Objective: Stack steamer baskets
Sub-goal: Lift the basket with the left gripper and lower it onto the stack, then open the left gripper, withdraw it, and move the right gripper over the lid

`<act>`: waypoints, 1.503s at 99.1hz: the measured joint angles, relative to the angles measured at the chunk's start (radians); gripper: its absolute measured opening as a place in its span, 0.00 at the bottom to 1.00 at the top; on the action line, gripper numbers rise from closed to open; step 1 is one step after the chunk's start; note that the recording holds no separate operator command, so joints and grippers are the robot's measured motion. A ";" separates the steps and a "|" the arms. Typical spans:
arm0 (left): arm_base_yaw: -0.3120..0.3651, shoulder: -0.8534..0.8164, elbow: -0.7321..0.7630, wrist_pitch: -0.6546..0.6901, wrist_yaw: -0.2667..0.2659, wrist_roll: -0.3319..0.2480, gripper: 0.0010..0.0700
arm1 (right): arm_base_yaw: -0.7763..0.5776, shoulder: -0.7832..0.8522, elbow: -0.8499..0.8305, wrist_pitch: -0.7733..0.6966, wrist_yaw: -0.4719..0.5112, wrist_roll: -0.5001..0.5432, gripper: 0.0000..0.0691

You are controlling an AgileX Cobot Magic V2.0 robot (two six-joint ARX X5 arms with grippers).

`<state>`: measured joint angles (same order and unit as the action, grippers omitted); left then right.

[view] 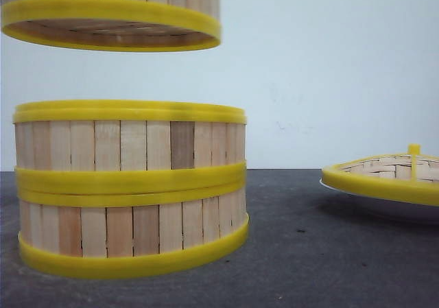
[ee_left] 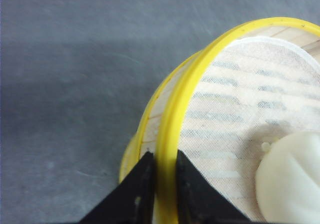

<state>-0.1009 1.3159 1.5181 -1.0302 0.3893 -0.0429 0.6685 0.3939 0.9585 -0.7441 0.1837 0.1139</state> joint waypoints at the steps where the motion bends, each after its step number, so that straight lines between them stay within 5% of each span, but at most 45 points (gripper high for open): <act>1: -0.005 0.001 0.000 -0.002 0.000 0.002 0.03 | 0.000 0.000 0.000 0.000 0.000 0.000 0.49; 52: -0.069 0.094 -0.001 -0.025 -0.023 0.054 0.03 | 0.000 0.000 0.000 0.000 0.000 0.000 0.49; 149: -0.104 0.100 -0.143 0.109 -0.046 0.055 0.03 | 0.000 0.000 0.000 0.000 0.004 0.000 0.49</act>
<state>-0.2050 1.4158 1.3746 -0.9215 0.3435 0.0120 0.6685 0.3939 0.9585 -0.7441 0.1879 0.1139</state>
